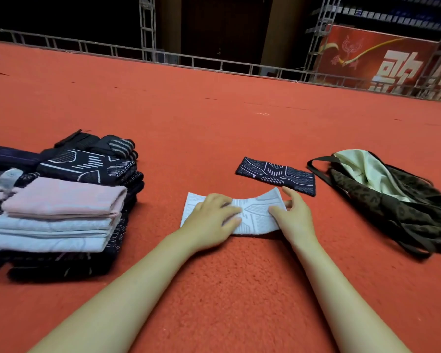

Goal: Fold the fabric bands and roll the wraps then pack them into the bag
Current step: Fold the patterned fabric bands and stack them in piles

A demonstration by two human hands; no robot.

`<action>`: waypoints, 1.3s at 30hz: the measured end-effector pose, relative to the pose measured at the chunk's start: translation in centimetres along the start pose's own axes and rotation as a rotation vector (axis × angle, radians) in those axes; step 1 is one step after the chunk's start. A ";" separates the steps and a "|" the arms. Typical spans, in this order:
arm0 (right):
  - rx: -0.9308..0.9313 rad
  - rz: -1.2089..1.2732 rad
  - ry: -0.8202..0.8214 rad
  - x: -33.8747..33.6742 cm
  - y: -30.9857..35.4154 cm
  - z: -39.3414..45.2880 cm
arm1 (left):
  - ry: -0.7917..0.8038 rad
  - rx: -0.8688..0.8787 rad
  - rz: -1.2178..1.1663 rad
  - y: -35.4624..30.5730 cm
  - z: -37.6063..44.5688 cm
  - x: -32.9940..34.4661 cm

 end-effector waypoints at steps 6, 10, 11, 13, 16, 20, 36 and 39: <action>-0.011 0.312 0.213 2.0 1.6 -0.9 | 0.047 -0.074 -0.101 0.6 0.6 0.2; -0.223 -0.092 0.330 3.4 2.0 -2.4 | -0.045 -0.254 -0.506 1.5 0.7 -0.8; -0.255 -0.134 0.334 3.6 2.0 -2.6 | -0.062 -0.291 -0.570 1.6 0.7 -1.0; -0.253 -0.084 0.320 3.5 2.0 -2.7 | -0.072 -0.322 -0.596 1.4 0.8 -1.4; -0.245 0.013 0.314 3.4 2.0 -2.6 | -0.054 -0.337 -0.636 1.2 0.8 -1.1; -0.257 -0.091 0.349 3.8 1.4 -2.5 | -0.094 -0.334 -0.523 1.5 0.7 -0.9; 0.154 0.284 0.257 4.2 0.4 -1.8 | -0.222 -0.116 -0.169 0.6 0.5 -1.4; 0.174 0.380 0.161 3.3 0.4 -1.8 | -0.169 -0.030 -0.206 -1.1 0.5 -1.2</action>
Point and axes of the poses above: each hand's wrist, its own z-axis towards the middle knuckle, its own x-axis out of the palm, y = z × x, the point moved 4 cm from there along z, towards the middle knuckle, and after that the axes turned 5 degrees about z, right-handed, at the moved point
